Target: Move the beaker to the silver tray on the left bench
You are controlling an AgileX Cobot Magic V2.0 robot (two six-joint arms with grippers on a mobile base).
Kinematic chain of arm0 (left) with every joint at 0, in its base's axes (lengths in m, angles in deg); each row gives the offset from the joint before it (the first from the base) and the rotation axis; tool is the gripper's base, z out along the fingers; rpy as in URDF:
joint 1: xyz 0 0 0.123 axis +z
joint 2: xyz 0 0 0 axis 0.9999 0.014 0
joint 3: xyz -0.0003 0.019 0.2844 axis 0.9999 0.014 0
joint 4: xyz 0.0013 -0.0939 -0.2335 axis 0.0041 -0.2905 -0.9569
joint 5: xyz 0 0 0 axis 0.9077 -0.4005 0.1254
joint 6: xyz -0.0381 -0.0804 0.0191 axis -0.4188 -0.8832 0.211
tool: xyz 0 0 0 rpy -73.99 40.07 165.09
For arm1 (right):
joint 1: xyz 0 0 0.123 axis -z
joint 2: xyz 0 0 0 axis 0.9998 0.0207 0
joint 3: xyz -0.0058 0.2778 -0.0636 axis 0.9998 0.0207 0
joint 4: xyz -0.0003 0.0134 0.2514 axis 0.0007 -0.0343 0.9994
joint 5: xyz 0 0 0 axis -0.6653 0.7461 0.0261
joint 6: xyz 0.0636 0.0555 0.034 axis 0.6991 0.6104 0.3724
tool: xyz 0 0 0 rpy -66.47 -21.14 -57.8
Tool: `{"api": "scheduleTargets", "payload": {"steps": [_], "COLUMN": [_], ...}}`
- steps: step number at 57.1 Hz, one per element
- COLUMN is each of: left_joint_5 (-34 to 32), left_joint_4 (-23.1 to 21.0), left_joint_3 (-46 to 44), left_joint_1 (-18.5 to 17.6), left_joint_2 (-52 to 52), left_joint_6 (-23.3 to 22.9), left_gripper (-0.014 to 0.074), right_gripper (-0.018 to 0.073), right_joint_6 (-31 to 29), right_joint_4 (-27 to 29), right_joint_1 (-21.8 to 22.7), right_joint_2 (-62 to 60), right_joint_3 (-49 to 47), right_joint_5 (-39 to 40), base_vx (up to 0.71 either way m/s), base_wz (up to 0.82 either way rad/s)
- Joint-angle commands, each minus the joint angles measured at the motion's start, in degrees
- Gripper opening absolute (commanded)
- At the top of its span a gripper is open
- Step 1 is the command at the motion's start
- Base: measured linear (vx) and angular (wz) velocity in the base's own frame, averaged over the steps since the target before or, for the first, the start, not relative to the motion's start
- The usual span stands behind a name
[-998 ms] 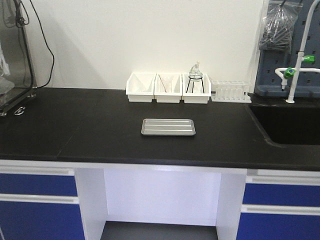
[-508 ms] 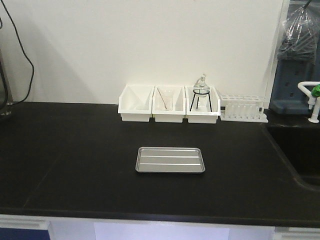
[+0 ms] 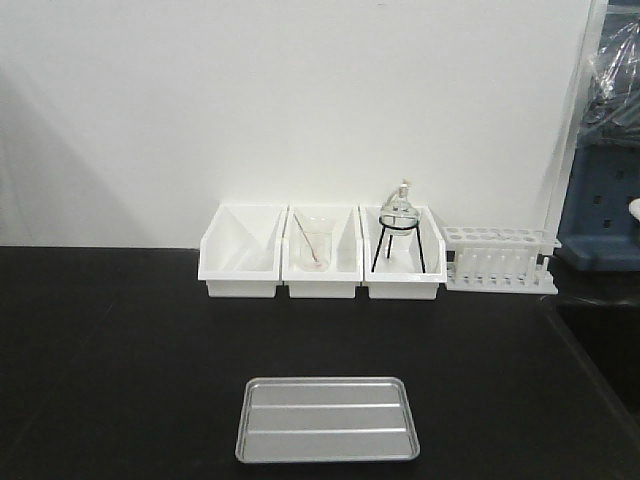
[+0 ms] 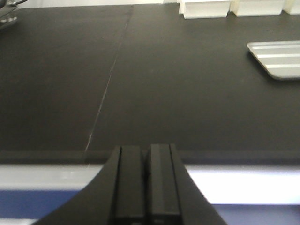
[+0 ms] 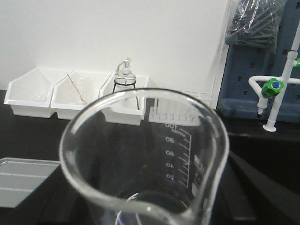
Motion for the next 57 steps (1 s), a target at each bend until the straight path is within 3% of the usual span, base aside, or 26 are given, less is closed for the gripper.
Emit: {"api": "scheduleTargets", "payload": {"steps": [1,29,57], "left_joint_5": [-4.5,-4.5,-4.5], "left_joint_4": [-0.1,-0.1,-0.1], "left_joint_3": [1.6,1.6,1.6], "left_joint_1": [-0.4,-0.4,-0.4], "left_joint_2": [-0.9,-0.9,-0.9], "left_joint_6": [-0.2,-0.2,-0.2], "left_gripper": [0.0001,0.0001,0.0001], "right_gripper": [-0.0006,-0.0006,-0.0006], "right_joint_6": [-0.4,-0.4,-0.4], "right_joint_4": [-2.1,-2.1,-2.1], "right_joint_1": [0.2,0.2,0.2], "right_joint_2": [0.3,0.3,0.3], "right_joint_3": [-1.7,-1.7,-1.7], "right_joint_5": [3.1,3.1,3.1], "base_vx": [0.4,0.31,0.08], "base_wz": [-0.08,-0.01,-0.03]}}
